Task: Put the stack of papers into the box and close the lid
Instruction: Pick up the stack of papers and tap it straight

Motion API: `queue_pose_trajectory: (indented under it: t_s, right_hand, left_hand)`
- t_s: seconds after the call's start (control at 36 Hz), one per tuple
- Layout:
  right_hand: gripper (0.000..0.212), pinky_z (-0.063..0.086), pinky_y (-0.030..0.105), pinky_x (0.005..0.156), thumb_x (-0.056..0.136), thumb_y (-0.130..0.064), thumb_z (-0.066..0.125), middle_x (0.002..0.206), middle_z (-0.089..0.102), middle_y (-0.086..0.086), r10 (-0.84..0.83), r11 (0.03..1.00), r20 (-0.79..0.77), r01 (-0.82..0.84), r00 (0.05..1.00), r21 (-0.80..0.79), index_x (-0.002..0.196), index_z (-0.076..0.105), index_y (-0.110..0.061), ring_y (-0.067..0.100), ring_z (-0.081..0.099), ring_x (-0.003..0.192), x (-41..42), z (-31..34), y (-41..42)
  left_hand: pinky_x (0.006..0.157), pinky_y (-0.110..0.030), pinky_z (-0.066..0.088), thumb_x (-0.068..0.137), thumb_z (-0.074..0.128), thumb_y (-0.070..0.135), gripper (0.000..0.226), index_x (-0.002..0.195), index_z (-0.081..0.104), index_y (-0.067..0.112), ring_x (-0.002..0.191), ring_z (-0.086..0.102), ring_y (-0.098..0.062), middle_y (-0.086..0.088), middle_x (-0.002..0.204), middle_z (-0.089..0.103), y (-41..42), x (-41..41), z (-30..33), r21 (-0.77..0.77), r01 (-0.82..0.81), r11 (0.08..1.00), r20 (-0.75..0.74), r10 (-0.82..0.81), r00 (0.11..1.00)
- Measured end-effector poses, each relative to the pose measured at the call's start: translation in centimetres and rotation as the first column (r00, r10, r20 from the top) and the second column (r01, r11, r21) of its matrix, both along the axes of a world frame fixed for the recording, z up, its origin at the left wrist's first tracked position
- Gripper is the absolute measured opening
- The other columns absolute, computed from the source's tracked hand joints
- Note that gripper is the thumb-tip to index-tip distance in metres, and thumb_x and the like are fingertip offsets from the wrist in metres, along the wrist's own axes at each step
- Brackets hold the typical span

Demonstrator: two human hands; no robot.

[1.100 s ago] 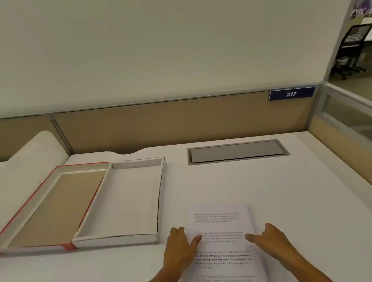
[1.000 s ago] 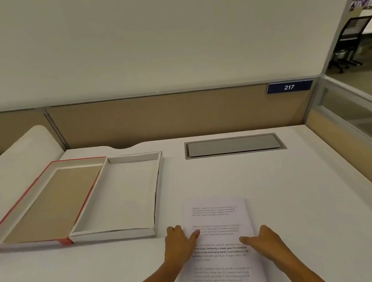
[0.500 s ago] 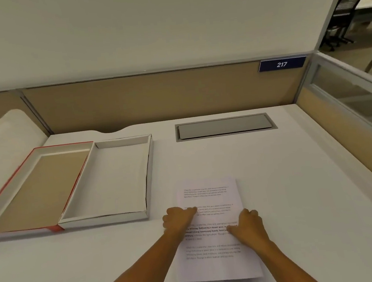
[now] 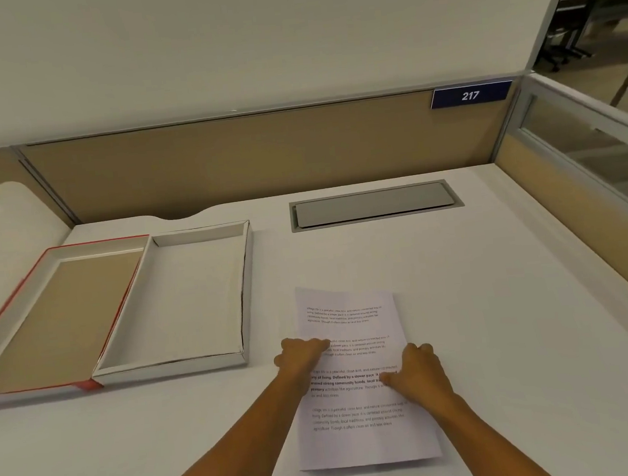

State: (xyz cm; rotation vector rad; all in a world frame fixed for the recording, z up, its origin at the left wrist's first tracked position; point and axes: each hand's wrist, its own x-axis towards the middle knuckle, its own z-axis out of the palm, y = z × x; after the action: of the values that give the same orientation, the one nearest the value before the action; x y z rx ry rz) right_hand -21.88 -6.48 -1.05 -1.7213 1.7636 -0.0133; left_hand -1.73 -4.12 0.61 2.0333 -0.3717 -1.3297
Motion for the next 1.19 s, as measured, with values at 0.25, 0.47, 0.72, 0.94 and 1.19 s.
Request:
queue_pose_trajectory:
  t_s: [0.25,0.47,0.72,0.94,1.19]
  right_hand:
    - [0.070,0.053,0.037,0.094,0.078,-0.048,0.078,0.128,0.047,0.014,-0.006,1.000,0.020,0.006,1.000,0.010,0.127,0.051,-0.005,0.029,0.055,0.116,-0.3,-0.1,-0.2]
    - [0.076,0.053,0.038,0.097,0.074,-0.048,0.082,0.128,0.046,0.015,-0.035,0.998,0.073,0.032,0.997,0.046,0.128,0.049,-0.006,0.029,0.056,0.116,-0.7,-0.3,-0.4]
    - [0.091,0.049,0.043,0.105,0.071,-0.043,0.086,0.137,0.041,0.013,-0.062,0.993,0.140,0.048,0.988,0.106,0.140,0.037,-0.010,0.030,0.050,0.125,-1.0,-0.5,-1.1]
    - [0.101,0.047,0.037,0.103,0.072,-0.052,0.082,0.137,0.051,0.006,-0.365,0.927,0.586,0.224,0.723,0.301,0.147,0.034,-0.006,0.023,0.054,0.124,-2.9,0.2,-2.1]
    - [0.060,0.062,0.039,0.078,0.067,-0.046,0.088,0.119,0.074,0.010,-0.258,0.963,0.922,0.156,0.289,0.220,0.119,0.069,-0.022,0.030,0.073,0.104,-4.3,4.5,-0.6]
  left_hand:
    - [0.061,-0.043,0.061,0.077,0.078,0.004,0.053,0.123,0.051,-0.004,0.085,0.071,-0.038,-0.023,0.107,0.069,0.8,0.8,-0.3,-0.089,-0.076,0.993,-0.099,0.067,0.993]
    - [0.061,-0.044,0.062,0.074,0.080,0.000,0.029,0.100,0.068,-0.005,0.078,0.075,-0.037,-0.022,0.093,0.076,2.6,1.9,-1.2,-0.186,-0.118,0.975,-0.267,0.066,0.961]
    - [0.056,-0.033,0.060,0.089,0.070,0.022,0.035,0.115,0.047,0.014,0.078,0.076,-0.022,-0.009,0.105,0.070,2.6,1.2,-1.1,-0.324,0.058,0.944,-0.106,-0.097,0.990]
    - [0.065,-0.040,0.063,0.091,0.066,0.023,0.023,0.112,0.056,0.024,0.082,0.076,-0.023,-0.004,0.108,0.072,4.3,-0.2,1.0,-0.518,0.130,0.845,0.019,-0.141,0.990]
    - [0.070,-0.044,0.063,0.082,0.067,0.031,0.032,0.112,0.055,0.031,0.092,0.073,-0.028,0.004,0.107,0.071,6.1,-0.8,5.9,-0.717,0.208,0.665,0.095,-0.202,0.975]
